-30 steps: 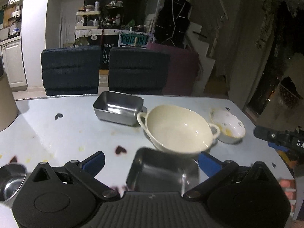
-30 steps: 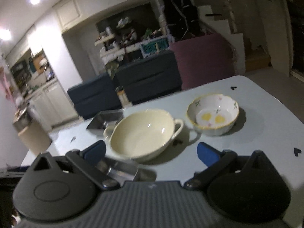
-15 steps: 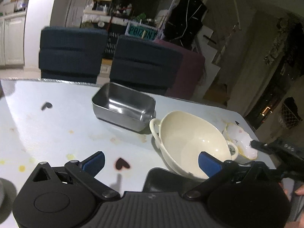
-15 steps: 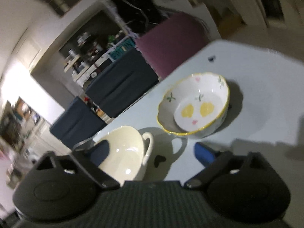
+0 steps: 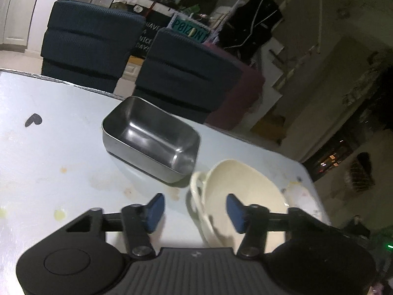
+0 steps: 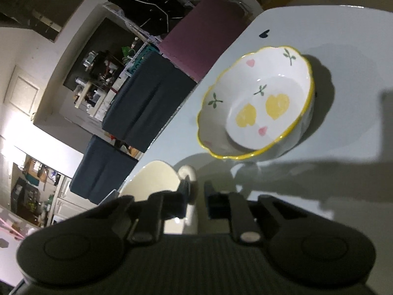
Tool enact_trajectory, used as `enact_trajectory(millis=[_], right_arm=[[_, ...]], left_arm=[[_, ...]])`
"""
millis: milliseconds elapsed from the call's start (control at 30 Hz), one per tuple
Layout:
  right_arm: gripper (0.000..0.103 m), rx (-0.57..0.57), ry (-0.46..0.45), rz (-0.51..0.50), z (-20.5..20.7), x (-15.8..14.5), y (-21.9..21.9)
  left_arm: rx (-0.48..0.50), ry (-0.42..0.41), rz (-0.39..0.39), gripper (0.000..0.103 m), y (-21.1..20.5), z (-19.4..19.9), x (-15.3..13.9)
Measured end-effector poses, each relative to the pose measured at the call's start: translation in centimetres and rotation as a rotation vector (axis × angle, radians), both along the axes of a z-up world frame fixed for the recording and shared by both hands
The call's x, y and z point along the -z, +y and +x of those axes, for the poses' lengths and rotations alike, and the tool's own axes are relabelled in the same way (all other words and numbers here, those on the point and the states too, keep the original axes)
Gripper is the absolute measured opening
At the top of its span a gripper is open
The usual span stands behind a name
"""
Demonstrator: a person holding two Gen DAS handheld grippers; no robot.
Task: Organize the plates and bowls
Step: 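Move the left tool to one cream bowl handle while the right tool reaches the other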
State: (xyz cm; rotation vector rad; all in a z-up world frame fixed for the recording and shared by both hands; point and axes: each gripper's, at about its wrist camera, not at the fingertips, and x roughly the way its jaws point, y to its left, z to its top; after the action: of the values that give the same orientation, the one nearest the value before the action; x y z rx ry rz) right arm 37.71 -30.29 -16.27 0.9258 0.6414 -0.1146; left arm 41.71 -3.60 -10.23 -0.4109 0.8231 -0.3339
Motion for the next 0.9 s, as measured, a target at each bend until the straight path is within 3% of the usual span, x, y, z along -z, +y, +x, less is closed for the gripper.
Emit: enact_trajectory(millis=[233, 333, 467, 600, 767, 900], right_arm=[[0.015, -0.037, 0.013, -0.052, -0.2, -1.1, 0.1], [0.015, -0.052, 0.034, -0.144, 0.3, -2.0, 1.0], [0.017, -0.077, 0.055, -0.29, 0.9, -2.9, 2.5], [0.018, -0.097, 0.065, -0.346, 1.0, -3.1, 3.1], [0.018, -0.115, 0.092, -0.375, 1.0, -3.3, 3.4], [0.018, -0.134, 0.116, -0.355, 0.4, -3.5, 3.0]], left_arm=[[-0.019, 0.005, 0.162, 0.048, -2.5, 2.4, 0.6], [-0.015, 0.009, 0.265, 0.048, -3.7, 2.9, 0.9], [-0.022, -0.016, 0.308, 0.048, -4.2, 2.6, 1.1], [-0.002, -0.045, 0.357, 0.049, -4.8, 1.7, 0.9], [0.028, -0.058, 0.357, 0.05, -4.2, 0.3, 0.9], [-0.006, -0.003, 0.249, 0.05, -2.7, 0.4, 1.2]])
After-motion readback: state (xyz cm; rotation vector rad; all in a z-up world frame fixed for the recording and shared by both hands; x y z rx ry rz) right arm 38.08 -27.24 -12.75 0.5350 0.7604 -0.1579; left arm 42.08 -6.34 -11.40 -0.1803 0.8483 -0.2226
